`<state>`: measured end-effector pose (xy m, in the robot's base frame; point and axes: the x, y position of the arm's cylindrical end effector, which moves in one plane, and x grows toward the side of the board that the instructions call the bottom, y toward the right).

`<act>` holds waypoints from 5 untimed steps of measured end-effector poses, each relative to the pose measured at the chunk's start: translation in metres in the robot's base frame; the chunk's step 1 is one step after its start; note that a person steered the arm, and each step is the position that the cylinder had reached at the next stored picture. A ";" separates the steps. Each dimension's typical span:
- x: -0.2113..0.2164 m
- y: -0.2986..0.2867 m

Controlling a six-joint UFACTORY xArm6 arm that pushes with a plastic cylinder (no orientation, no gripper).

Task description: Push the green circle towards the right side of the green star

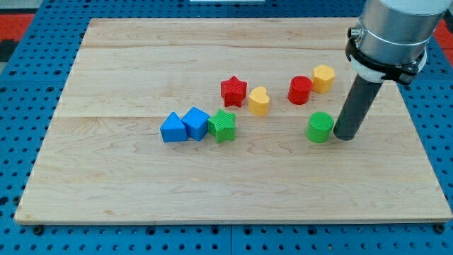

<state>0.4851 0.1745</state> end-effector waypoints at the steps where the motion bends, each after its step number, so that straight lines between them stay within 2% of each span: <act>1: -0.004 -0.004; 3: -0.025 -0.004; 5: -0.026 -0.011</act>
<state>0.4589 0.1636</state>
